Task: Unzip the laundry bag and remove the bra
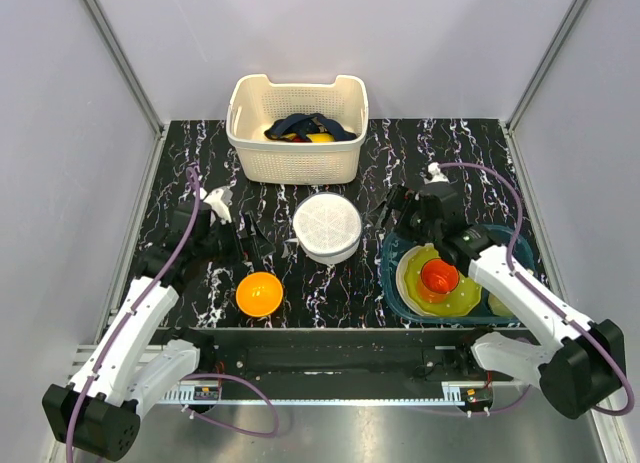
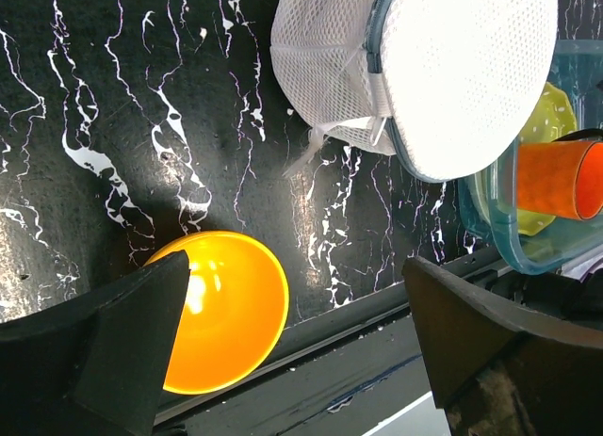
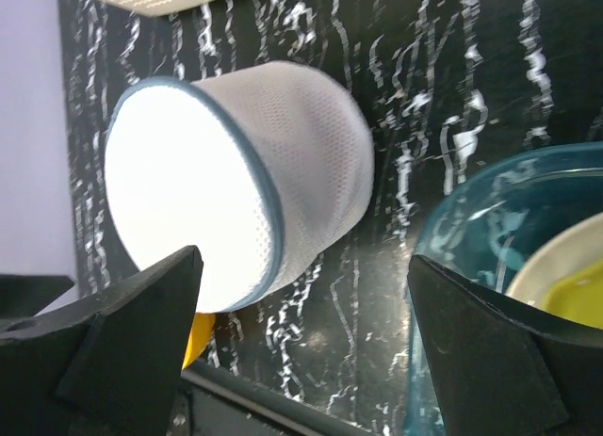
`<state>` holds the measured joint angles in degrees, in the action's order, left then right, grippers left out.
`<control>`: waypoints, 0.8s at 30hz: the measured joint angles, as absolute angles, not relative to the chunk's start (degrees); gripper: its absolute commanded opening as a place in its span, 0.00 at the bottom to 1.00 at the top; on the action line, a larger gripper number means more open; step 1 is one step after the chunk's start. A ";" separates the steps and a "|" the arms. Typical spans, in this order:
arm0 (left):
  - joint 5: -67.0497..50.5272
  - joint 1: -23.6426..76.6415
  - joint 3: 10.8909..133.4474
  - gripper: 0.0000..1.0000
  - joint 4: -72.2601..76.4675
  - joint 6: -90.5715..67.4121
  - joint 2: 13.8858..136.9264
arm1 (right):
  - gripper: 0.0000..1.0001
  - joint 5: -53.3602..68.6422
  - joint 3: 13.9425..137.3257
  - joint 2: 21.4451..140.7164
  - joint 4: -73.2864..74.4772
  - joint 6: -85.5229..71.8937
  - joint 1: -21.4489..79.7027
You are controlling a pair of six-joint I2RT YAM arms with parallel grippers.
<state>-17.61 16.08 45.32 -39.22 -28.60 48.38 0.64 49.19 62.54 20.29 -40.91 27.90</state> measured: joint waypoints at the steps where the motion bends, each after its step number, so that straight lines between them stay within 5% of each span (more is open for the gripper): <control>1: -17.61 16.08 45.32 0.99 -39.07 -28.88 48.38 | 1.00 1.74 48.86 63.09 19.25 -41.52 27.97; 6: -17.76 16.08 44.93 0.99 -38.00 -29.95 48.38 | 1.00 6.87 48.16 66.06 14.11 -43.72 28.58; 9: -17.87 16.08 44.12 0.99 -37.08 -30.68 48.38 | 0.84 9.06 47.81 69.58 10.98 -44.31 29.02; 13: -17.34 16.08 43.07 0.99 -35.57 -31.94 49.58 | 0.38 11.53 44.86 72.58 6.33 -44.84 29.23; 14: -17.34 16.08 43.09 0.99 -35.05 -32.08 50.83 | 0.09 12.08 44.64 73.38 5.54 -45.17 29.26; 15: -17.34 16.08 43.11 0.99 -34.52 -32.08 52.14 | 0.00 12.73 44.66 74.17 4.67 -44.99 29.26; 24: -18.90 16.08 49.52 0.98 -33.91 -31.38 61.84 | 0.00 15.00 46.52 75.16 4.78 -39.00 29.30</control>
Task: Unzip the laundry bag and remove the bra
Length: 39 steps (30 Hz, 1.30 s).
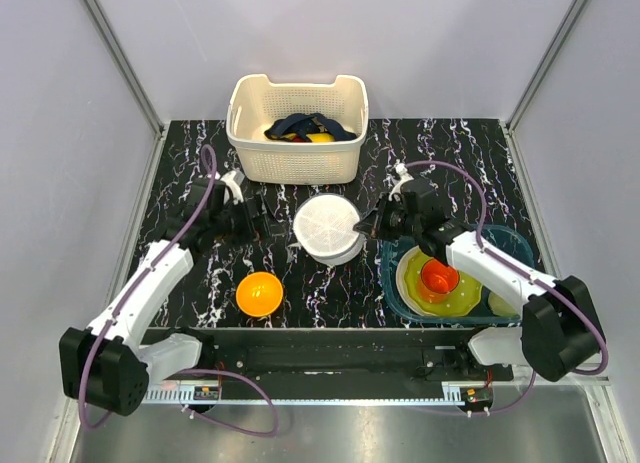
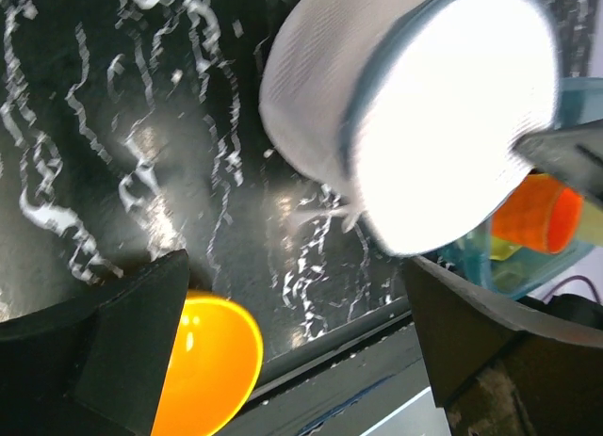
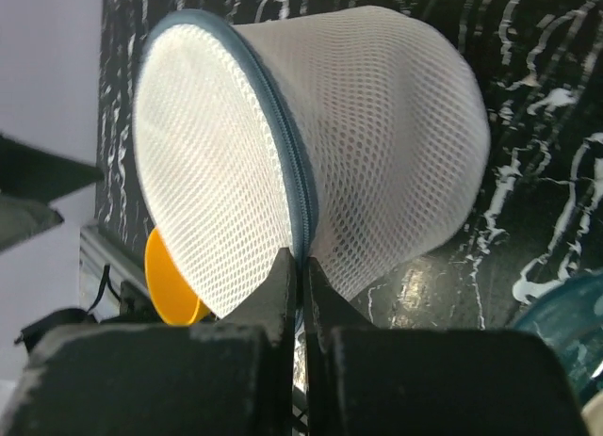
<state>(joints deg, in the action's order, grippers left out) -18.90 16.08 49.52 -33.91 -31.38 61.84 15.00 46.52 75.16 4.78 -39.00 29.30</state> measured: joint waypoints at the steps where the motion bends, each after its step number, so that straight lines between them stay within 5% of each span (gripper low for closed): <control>1: -20.08 16.08 50.72 0.98 -32.91 -31.38 62.96 | 0.00 16.38 47.09 75.18 4.95 -37.52 29.30; 12: -31.77 16.53 55.33 0.84 -29.36 -29.41 77.47 | 0.00 32.80 51.86 79.83 5.87 -26.94 29.30; 14: -32.62 16.62 54.81 0.74 -29.08 -29.32 77.87 | 0.00 35.16 52.56 81.34 5.78 -26.37 29.30; 16: -33.61 16.67 54.06 0.49 -28.34 -29.54 77.84 | 0.00 36.95 53.28 82.65 5.72 -26.17 29.30; 17: -34.06 16.67 53.67 0.37 -27.83 -29.87 77.82 | 0.05 37.67 53.63 83.31 5.58 -26.17 29.30; 18: -34.52 16.67 53.06 0.25 -27.16 -29.95 77.73 | 0.27 38.17 54.02 83.94 5.58 -26.17 29.30; 19: -35.00 16.67 52.51 0.00 -26.65 -30.26 77.56 | 0.52 38.24 54.46 84.51 5.63 -26.30 29.30; 21: -36.03 16.67 51.24 0.00 -25.69 -31.57 76.77 | 0.88 36.88 55.83 85.76 6.76 -26.92 29.30; 23: -36.14 16.67 50.50 0.00 -25.23 -32.49 75.20 | 0.92 33.01 58.43 86.87 9.80 -27.05 29.32; 30: -26.13 17.15 45.36 0.00 -24.40 -45.10 61.41 | 0.79 13.76 58.63 74.72 16.93 -28.64 30.79; 39: -13.34 20.47 42.33 0.00 -24.51 -60.58 57.39 | 0.69 2.00 55.70 64.90 15.46 -33.95 51.68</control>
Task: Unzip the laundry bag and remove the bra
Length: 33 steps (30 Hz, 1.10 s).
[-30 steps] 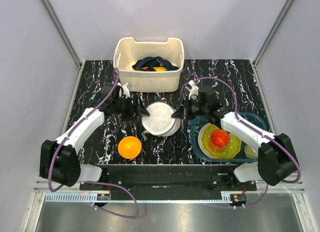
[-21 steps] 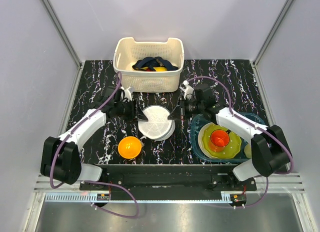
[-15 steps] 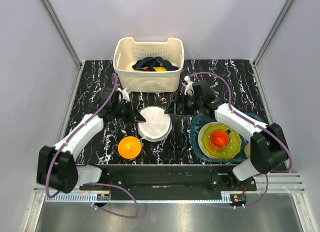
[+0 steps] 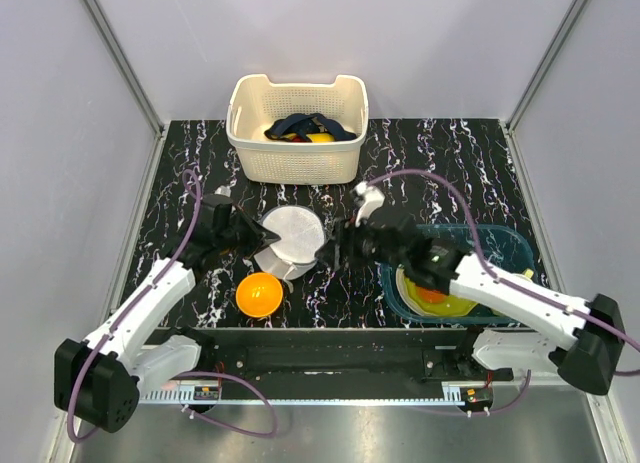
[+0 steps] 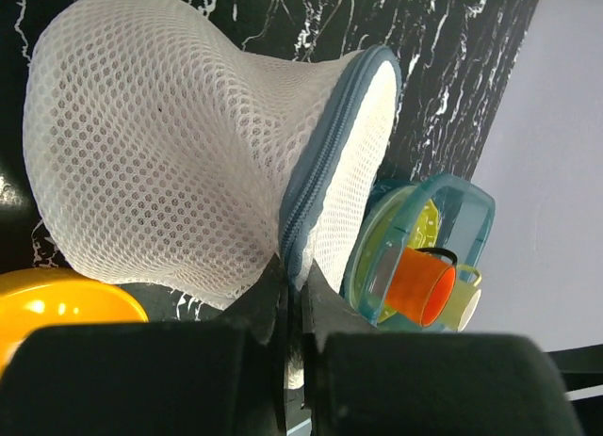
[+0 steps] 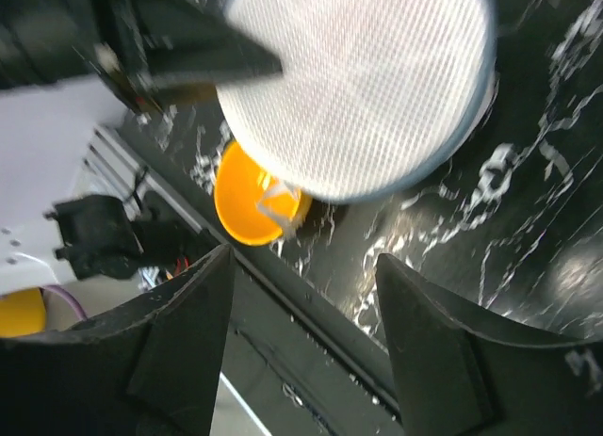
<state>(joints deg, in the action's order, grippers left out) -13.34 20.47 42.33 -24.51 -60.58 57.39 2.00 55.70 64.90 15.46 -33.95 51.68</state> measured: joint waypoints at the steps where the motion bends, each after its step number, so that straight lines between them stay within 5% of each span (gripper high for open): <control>1: -12.71 20.69 42.37 0.00 -24.71 -61.30 57.71 | 0.69 1.83 54.30 66.00 14.63 -34.87 53.54; 9: -10.61 21.63 43.70 0.00 -26.65 -63.33 59.51 | 0.66 -2.15 50.06 75.46 7.29 -40.16 63.88; 18: -10.02 21.80 43.92 0.00 -27.18 -64.16 59.51 | 0.63 -7.33 50.13 81.32 -2.00 -43.13 64.75; 33: -9.98 21.80 43.75 0.00 -27.29 -64.58 58.26 | 0.34 -11.57 51.94 84.97 -4.91 -43.59 64.75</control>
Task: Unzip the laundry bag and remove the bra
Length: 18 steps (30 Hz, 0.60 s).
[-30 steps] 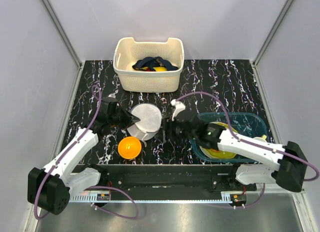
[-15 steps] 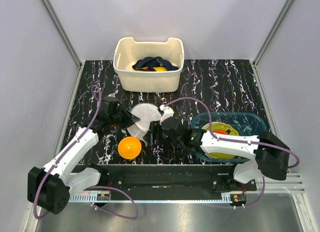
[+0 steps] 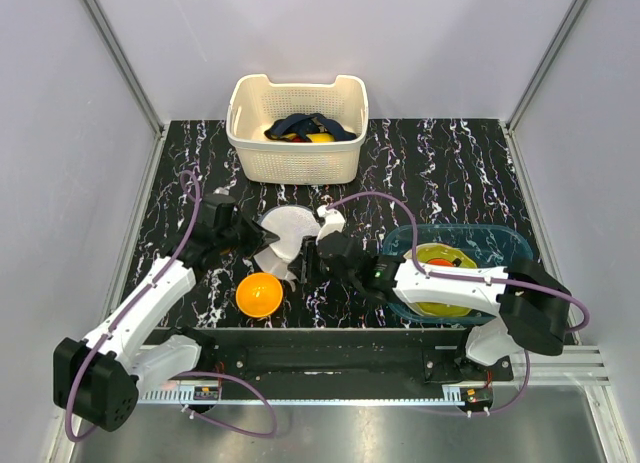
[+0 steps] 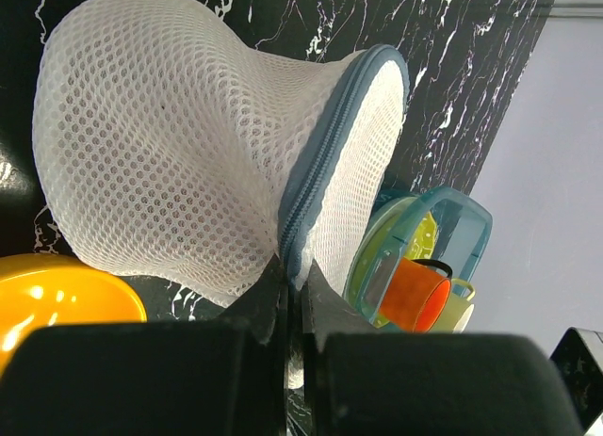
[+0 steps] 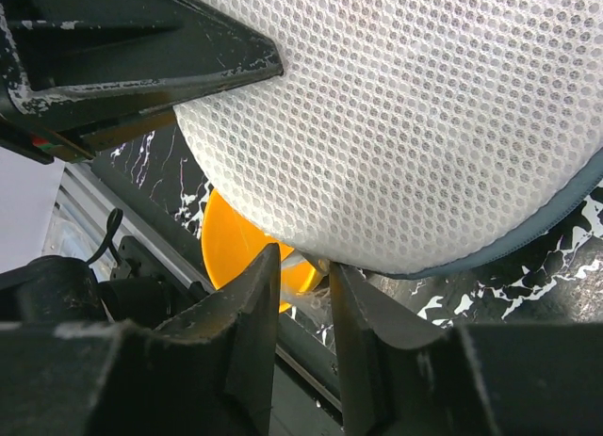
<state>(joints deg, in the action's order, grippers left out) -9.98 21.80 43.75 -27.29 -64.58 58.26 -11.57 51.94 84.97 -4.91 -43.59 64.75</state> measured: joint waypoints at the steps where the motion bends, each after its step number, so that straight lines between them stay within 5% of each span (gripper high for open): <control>1: -9.98 21.80 43.68 0.00 -27.33 -64.60 58.19 | 0.30 -11.57 51.94 85.01 -4.93 -43.64 64.75; 7: -9.96 21.80 43.57 0.00 -27.29 -64.58 58.15 | 0.00 -12.75 51.94 85.19 -4.93 -44.21 64.77; 18: -9.19 21.96 43.99 0.00 -28.08 -62.92 58.26 | 0.00 -14.57 45.47 79.33 -4.84 -45.01 64.77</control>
